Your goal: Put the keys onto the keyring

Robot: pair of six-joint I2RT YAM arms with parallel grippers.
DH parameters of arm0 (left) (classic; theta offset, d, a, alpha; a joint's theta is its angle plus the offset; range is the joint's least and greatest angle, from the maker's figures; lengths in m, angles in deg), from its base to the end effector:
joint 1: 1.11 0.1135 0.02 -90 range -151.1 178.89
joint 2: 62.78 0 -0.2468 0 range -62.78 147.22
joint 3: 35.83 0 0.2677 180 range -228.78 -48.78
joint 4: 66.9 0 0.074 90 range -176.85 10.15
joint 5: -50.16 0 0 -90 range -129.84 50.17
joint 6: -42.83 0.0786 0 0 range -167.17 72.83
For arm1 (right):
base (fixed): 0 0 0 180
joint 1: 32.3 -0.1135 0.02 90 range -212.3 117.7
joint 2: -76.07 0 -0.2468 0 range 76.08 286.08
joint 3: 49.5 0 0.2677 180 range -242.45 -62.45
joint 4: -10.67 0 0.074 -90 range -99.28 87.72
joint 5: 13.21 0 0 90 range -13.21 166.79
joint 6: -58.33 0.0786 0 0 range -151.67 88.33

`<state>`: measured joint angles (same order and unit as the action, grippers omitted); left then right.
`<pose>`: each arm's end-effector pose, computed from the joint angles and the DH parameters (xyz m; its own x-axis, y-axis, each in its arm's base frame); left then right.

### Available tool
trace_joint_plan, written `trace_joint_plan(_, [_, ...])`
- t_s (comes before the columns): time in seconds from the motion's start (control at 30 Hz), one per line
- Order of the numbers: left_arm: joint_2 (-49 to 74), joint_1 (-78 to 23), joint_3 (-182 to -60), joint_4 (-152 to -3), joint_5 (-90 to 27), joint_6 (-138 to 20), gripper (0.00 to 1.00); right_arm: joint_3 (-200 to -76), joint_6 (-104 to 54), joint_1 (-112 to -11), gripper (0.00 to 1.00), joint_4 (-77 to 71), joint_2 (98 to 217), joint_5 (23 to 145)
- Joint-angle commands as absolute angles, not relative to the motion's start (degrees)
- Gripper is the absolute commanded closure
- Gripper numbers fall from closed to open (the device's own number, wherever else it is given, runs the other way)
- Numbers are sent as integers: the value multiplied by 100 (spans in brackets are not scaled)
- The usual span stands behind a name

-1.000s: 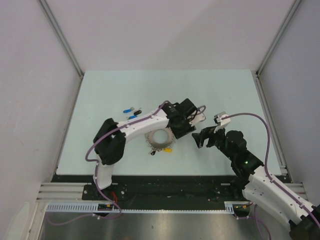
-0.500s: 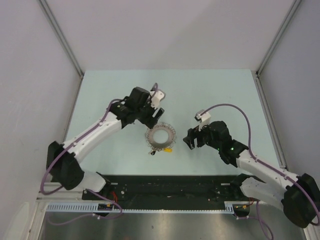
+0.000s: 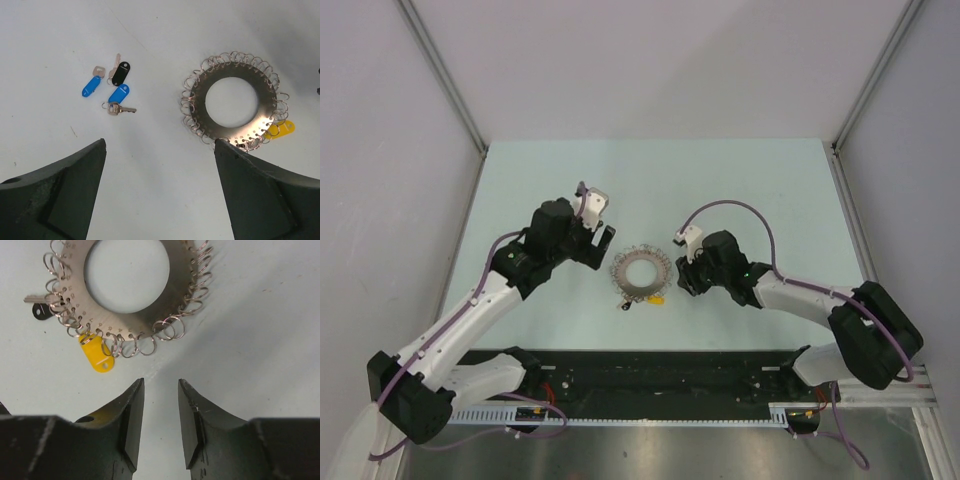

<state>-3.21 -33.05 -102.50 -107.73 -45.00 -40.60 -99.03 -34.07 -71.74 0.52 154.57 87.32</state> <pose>0.2475 -0.1460 0.2748 -0.4151 0.3931 -0.8205 0.5143 0.8453 0.1448 0.2398 0.2159 0.1302 -0.4561 -0.4285 -0.7800 -0.7538 0.6518 0.0827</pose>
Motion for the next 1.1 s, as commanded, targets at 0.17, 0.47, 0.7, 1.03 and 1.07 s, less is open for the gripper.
trace_joint_plan(0.17, [-451, -3257, -10187, -10543, -5100, -3917, 4, -10393, -3826, -7571, 62, 316, 16282, 8673])
trace_joint_plan(0.47, [-390, -3231, -10169, -10525, -5091, -3865, 3, -10446, -3976, -7624, 62, 597, 16669, 8409])
trace_joint_plan(0.7, [-346, -3213, -10152, -10516, -5109, -3838, 2, -10516, -4064, -7633, 62, 668, 16818, 8339])
trace_joint_plan(1.03, [-310, -3213, -10143, -10516, -5082, -3829, 2, -10587, -4037, -7624, 65, 774, 16827, 8462])
trace_joint_plan(1.07, [-310, -3213, -10143, -10525, -5082, -3829, 2, -10578, -4037, -7624, 67, 774, 16836, 8462])
